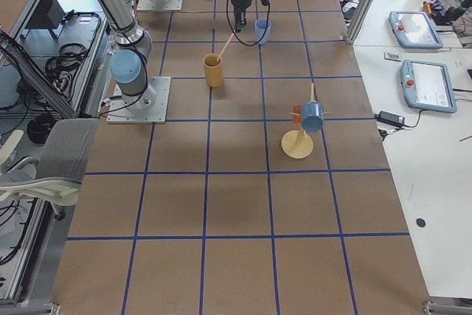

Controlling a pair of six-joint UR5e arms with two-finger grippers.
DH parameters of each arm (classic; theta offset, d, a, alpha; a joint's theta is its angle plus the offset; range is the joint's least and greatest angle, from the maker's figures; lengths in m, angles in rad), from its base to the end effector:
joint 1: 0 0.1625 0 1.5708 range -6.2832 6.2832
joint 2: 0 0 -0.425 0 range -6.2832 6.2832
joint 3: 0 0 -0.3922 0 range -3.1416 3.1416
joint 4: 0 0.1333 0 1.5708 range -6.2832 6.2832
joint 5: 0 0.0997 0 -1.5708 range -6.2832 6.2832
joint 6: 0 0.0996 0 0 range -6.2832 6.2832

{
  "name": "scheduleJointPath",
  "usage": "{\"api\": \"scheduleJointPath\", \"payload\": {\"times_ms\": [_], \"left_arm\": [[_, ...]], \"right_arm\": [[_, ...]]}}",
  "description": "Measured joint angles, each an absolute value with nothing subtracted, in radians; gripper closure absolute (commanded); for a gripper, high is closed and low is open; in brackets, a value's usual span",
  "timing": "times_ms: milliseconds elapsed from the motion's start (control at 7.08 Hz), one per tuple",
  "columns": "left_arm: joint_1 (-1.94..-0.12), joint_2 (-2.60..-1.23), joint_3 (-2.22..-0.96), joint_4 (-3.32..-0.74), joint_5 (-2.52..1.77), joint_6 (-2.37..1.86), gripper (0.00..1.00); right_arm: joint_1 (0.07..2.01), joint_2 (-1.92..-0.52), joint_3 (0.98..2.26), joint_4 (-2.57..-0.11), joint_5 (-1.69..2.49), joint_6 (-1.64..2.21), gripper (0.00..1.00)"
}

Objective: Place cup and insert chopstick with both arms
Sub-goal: 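Carry the blue cup with left gripper toward the table center while right lifts the stick, then release the blue cup and raise left gripper while right moves stick over the cup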

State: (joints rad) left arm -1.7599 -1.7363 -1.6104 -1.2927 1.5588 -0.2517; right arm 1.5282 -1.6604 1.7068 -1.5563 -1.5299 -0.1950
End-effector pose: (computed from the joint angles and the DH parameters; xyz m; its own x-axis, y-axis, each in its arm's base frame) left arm -0.2375 -0.5254 0.4098 -0.9977 -0.0611 0.0297 -0.0630 0.9957 -0.0676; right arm 0.1182 -0.4526 0.4622 -0.9875 -0.1490 -0.0518 -0.1517 0.9871 0.0518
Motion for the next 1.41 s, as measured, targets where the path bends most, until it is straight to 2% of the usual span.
{"api": "scheduleJointPath", "payload": {"times_ms": [424, 565, 848, 1130, 1413], "left_arm": [[-1.654, -1.594, -1.643, -1.443, 1.577, -0.171, 0.0], [-1.633, -1.584, -1.646, -1.45, 1.575, -0.164, 0.0], [-1.607, -1.604, -1.566, -1.586, 1.575, -0.174, 0.0], [-1.606, -1.593, -1.512, -1.721, 1.572, -0.182, 0.0], [-1.606, -1.589, -1.514, -1.724, 1.566, -0.127, 0.0]], "right_arm": [[1.531, -1.614, 1.586, -1.59, -1.451, -0.172, 1.0], [1.537, -1.587, 1.561, -1.661, -1.402, -0.141, 1.0], [1.591, -1.546, 1.55, -1.831, -1.336, -0.075, 1.0], [1.718, -1.516, 1.551, -1.962, -1.356, 0.073, 1.0], [1.838, -1.479, 1.552, -2.065, -1.444, 0.176, 1.0]]}}
